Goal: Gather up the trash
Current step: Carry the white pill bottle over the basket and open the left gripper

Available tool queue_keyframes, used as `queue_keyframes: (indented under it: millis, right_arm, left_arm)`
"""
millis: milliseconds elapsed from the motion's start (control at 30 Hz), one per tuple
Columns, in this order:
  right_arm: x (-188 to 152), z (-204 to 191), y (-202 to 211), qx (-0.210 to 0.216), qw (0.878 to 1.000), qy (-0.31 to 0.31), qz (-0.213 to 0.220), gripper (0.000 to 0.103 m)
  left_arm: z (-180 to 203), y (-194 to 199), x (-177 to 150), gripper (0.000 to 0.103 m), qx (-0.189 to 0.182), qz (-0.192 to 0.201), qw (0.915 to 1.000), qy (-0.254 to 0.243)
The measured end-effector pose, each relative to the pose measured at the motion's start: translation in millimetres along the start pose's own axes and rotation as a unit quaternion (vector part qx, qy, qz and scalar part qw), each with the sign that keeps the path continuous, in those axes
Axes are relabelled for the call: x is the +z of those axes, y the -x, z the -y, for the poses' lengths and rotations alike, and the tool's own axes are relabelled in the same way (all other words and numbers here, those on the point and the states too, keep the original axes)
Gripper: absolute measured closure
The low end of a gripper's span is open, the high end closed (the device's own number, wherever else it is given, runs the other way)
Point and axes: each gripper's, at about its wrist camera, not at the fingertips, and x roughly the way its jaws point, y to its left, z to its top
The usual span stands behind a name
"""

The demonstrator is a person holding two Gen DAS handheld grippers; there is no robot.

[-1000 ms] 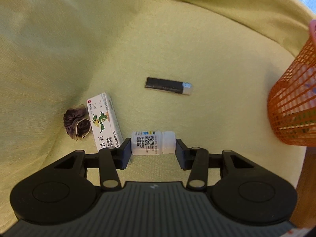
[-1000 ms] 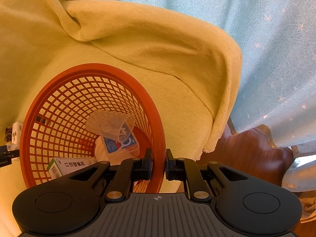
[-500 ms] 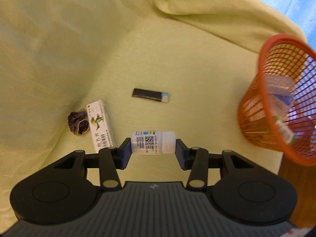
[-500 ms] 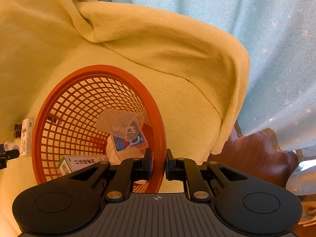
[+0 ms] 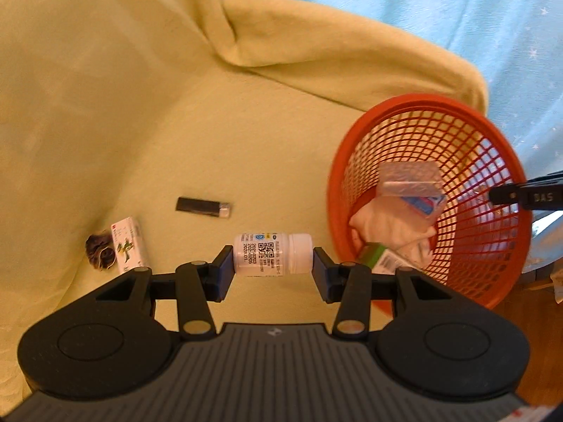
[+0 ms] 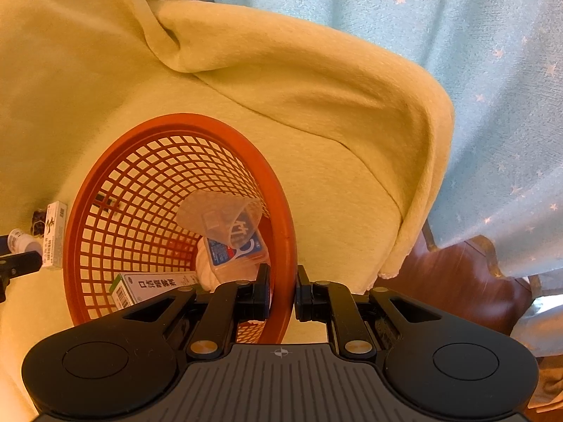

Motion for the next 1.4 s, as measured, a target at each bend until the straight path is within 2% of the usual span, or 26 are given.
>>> queue_keyframes:
  millis: [767, 1333, 1400]
  right_arm:
    - [-0.6, 1.1, -0.5, 0.006, 1.0, -0.003, 0.0, 0.094]
    - [-0.2, 0.4, 0.0, 0.009, 1.0, -0.004, 0.001, 0.094]
    - [0.1, 0.1, -0.1, 0.009, 1.0, -0.003, 0.002, 0.094]
  left_arm:
    - [58.1, -0.6, 18.7, 0.062, -0.017, -0.011, 0.9995, -0.023]
    - [80.4, -5.4, 28.1, 0.061, -0.03, -0.007, 0.9989, -0.036]
    - [82.4, -3.4, 29.5, 0.048, -0.033, 0.003, 0.9987, -0.038]
